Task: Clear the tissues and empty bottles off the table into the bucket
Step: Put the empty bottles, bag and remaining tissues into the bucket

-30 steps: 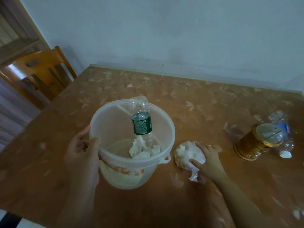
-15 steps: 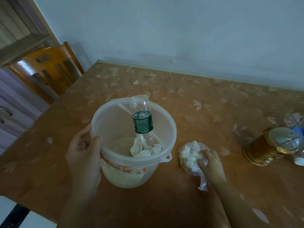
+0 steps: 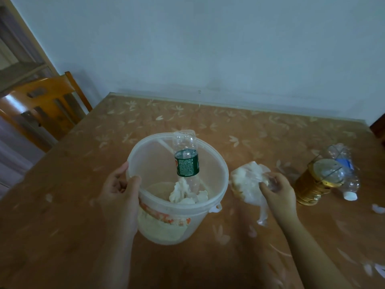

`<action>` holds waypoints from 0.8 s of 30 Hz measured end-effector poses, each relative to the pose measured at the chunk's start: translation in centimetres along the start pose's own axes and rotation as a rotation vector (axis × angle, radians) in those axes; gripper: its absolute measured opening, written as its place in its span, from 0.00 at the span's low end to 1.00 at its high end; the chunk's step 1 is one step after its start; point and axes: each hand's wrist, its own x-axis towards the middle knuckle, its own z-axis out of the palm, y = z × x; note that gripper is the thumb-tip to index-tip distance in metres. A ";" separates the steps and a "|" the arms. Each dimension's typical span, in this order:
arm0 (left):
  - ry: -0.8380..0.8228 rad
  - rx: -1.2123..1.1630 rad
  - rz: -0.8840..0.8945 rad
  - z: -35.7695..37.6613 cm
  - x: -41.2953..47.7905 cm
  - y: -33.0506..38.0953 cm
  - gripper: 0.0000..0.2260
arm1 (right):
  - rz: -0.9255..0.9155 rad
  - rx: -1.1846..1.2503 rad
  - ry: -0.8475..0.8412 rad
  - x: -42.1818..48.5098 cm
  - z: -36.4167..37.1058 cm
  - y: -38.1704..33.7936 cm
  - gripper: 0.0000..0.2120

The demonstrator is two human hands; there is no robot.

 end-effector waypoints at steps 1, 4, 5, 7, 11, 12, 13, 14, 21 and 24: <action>-0.017 -0.001 0.010 0.2 -0.1 0.1 0.14 | -0.003 0.028 0.024 0.2 -0.7 -0.9 0.10; -0.053 0.003 0.031 0.6 -0.4 0.5 0.15 | -0.054 0.105 0.101 0.6 -2.5 -3.7 0.10; -0.058 0.011 0.035 0.7 -0.5 0.5 0.16 | -0.074 0.128 0.124 0.6 -3.1 -4.7 0.10; -0.056 0.023 0.042 0.9 -0.7 0.7 0.16 | -0.107 0.153 0.156 0.5 -4.2 -6.3 0.10; -0.073 0.021 0.049 1.3 -1.1 0.7 0.18 | -0.148 0.224 0.191 0.1 -5.5 -9.0 0.09; -0.085 0.021 0.052 1.4 -1.2 0.7 0.19 | -0.160 0.243 0.187 -0.1 -5.6 -9.6 0.09; -0.097 0.023 0.057 1.4 -1.3 0.7 0.19 | -0.170 0.258 0.178 -0.3 -5.6 -10.1 0.09; -0.108 0.022 0.065 1.5 -1.4 0.7 0.19 | -0.179 0.273 0.165 -0.5 -5.5 -10.7 0.09; -0.150 0.006 0.080 1.9 -2.1 1.1 0.17 | -0.219 0.267 -0.081 -1.9 -2.5 -13.3 0.13; -0.157 -0.010 0.093 1.9 -2.1 1.3 0.16 | -0.209 0.145 -0.222 -2.1 -1.0 -13.2 0.12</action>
